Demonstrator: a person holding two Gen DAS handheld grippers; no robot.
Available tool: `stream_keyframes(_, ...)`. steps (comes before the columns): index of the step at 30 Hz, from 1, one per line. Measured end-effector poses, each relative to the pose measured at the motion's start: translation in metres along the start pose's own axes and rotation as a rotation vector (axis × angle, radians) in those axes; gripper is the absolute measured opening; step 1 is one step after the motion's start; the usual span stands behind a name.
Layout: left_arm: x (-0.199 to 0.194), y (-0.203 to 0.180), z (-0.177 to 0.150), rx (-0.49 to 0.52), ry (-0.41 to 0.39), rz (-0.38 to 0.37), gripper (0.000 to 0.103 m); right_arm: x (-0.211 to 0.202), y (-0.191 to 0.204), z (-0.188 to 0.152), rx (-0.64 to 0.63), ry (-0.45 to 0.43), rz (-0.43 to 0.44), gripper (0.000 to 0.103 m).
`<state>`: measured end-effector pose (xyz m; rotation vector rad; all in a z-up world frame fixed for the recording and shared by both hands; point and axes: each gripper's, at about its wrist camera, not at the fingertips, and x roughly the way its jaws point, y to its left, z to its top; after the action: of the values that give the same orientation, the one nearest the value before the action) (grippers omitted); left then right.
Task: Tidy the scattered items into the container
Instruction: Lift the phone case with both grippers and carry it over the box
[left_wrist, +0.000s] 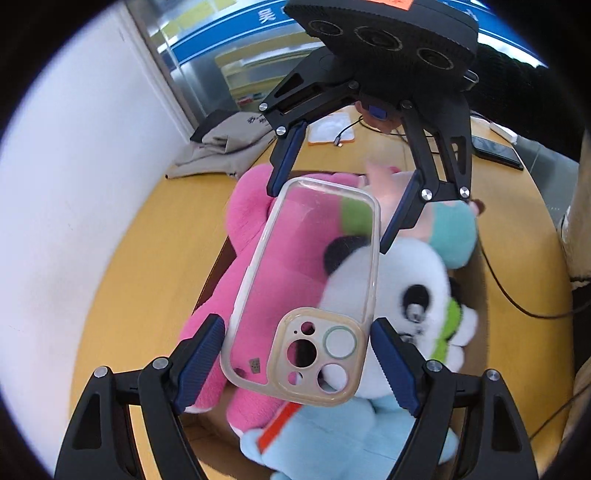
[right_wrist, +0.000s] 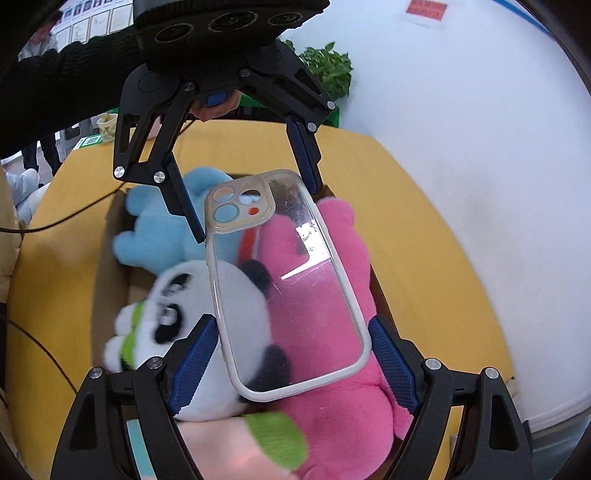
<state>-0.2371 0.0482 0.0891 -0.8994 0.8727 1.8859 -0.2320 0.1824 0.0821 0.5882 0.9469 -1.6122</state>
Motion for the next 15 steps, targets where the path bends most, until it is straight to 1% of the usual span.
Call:
stream_keyframes(5,0.043,0.032,-0.007,-0.043,0.035,-0.079,0.083,0.039,-0.026,-0.022,0.057,0.061,0.06,0.087)
stream_keyframes(6,0.05,0.034,-0.009,-0.037,0.045,-0.096,0.084,0.045,-0.029,-0.026,0.073,0.073,0.071,0.087)
stream_keyframes(8,0.06,0.034,-0.012,-0.057,0.061,-0.11,0.084,0.053,-0.032,-0.033,0.1,0.09,0.092,0.087)
stream_keyframes(10,0.06,0.03,-0.015,-0.065,0.053,-0.108,0.084,0.052,-0.033,-0.037,0.122,0.087,0.105,0.087)
stream_keyframes(12,0.055,0.027,-0.016,-0.08,0.037,-0.098,0.084,0.048,-0.032,-0.039,0.138,0.095,0.086,0.088)
stream_keyframes(15,0.037,0.03,-0.017,-0.142,0.001,-0.071,0.084,0.041,-0.026,-0.039,0.149,0.119,0.023,0.092)
